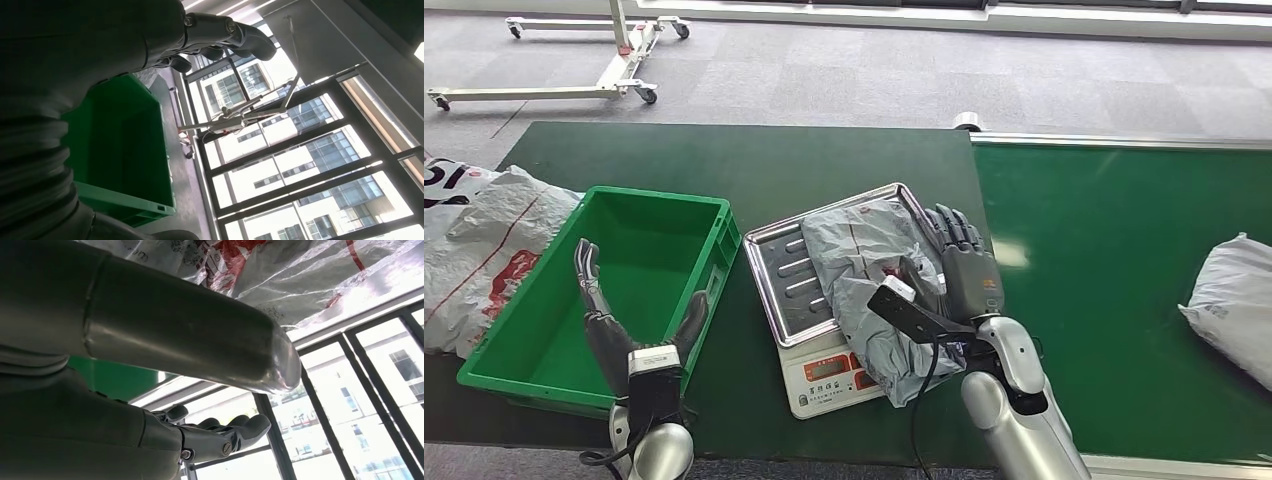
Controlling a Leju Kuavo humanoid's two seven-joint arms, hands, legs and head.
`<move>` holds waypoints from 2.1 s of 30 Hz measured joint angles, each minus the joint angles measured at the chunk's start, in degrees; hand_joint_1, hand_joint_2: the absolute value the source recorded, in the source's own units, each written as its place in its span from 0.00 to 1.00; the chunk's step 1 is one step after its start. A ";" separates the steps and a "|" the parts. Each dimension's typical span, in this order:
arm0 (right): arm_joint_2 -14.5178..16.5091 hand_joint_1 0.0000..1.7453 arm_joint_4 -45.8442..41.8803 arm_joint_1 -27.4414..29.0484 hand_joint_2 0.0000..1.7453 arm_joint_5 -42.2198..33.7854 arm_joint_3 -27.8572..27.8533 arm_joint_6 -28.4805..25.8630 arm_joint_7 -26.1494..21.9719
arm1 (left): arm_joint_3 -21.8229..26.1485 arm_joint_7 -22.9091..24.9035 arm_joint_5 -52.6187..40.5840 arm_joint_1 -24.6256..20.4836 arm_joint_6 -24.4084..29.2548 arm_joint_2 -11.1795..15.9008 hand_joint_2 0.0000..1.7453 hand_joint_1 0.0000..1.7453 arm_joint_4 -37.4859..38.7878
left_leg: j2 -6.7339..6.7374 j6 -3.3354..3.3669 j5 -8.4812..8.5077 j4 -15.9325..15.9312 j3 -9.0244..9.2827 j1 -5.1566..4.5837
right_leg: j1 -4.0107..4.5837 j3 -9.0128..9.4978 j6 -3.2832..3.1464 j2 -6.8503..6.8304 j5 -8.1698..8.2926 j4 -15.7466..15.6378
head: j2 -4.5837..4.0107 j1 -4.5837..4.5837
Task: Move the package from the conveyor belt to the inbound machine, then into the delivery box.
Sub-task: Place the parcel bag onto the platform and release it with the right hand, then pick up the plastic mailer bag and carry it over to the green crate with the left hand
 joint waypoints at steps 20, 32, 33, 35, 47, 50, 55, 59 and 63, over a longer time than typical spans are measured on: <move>2.68 0.00 -5.23 1.83 1.00 1.30 -1.49 -7.92 -4.13 | -4.63 10.21 -23.34 -13.54 -21.00 0.87 1.00 0.00 19.88 | 0.02 0.05 0.07 0.01 -0.02 -0.01 | -0.05 -0.05 0.03 -0.06 0.11 0.00 | 0.00 0.00; 4.29 0.00 -5.19 -0.15 1.00 -0.10 -1.49 -6.92 -4.84 | -12.46 8.67 -28.24 -23.05 -26.83 -1.23 1.00 0.00 40.70 | -0.10 0.07 0.07 0.02 -0.15 -0.02 | -0.07 -0.10 0.06 -0.08 0.12 0.00 | 0.00 0.00; 4.31 0.00 -5.18 -0.25 1.00 -0.16 -1.49 -6.85 -4.82 | -12.93 8.49 -28.44 -23.44 -27.20 -1.34 1.00 0.11 41.66 | -0.11 0.07 0.06 0.02 -0.15 -0.02 | -0.07 -0.11 0.06 -0.08 0.12 0.00 | 0.00 -0.01; 4.34 0.00 -5.09 -0.45 1.00 -0.32 -1.49 -6.75 -4.81 | -13.97 8.06 -29.28 -24.29 -28.44 -1.45 1.00 0.61 43.56 | -0.12 0.07 0.06 0.02 -0.16 -0.02 | -0.06 -0.11 0.06 -0.10 0.11 0.00 | 0.00 0.01; 4.45 0.00 -4.86 -0.77 1.00 -0.69 -1.49 -6.78 -4.27 | -18.22 7.09 -30.77 -28.71 -29.28 -1.85 1.00 1.00 50.89 | -0.22 0.15 0.13 0.02 -0.11 -0.02 | -0.07 0.02 0.09 -0.23 0.13 0.00 | 0.00 0.01; 4.46 0.00 -4.88 -0.37 1.00 -0.62 -1.49 -6.51 -3.98 | -18.23 7.20 -30.26 -29.12 -28.24 -1.81 1.00 1.00 51.13 | -0.22 0.15 0.13 0.03 -0.10 -0.02 | -0.07 0.03 0.10 -0.22 0.14 0.00 | 0.00 0.01; 4.67 0.00 -5.29 0.67 1.00 -0.06 -1.56 -5.72 -3.81 | -18.14 8.22 -28.83 -29.14 -24.40 -1.60 1.00 1.00 50.72 | -0.22 0.14 0.12 0.02 -0.13 -0.02 | -0.06 -0.03 0.09 -0.21 0.13 0.00 | 0.00 0.01; 4.76 0.00 -5.83 1.36 1.00 0.20 -1.84 -5.51 -3.69 | -17.70 8.77 -27.63 -28.77 -22.39 -1.25 1.00 1.00 49.73 | -0.21 0.13 0.12 0.02 -0.16 -0.02 | -0.05 -0.08 0.09 -0.20 0.13 0.00 | 0.00 0.00; 4.89 0.00 -6.16 1.99 1.00 0.44 -2.23 -5.46 -3.75 | -16.12 8.66 -25.01 -27.45 -19.92 -0.85 1.00 1.00 46.98 | -0.20 0.13 0.12 0.02 -0.17 -0.01 | -0.05 -0.09 0.09 -0.17 0.13 0.00 | 0.00 0.01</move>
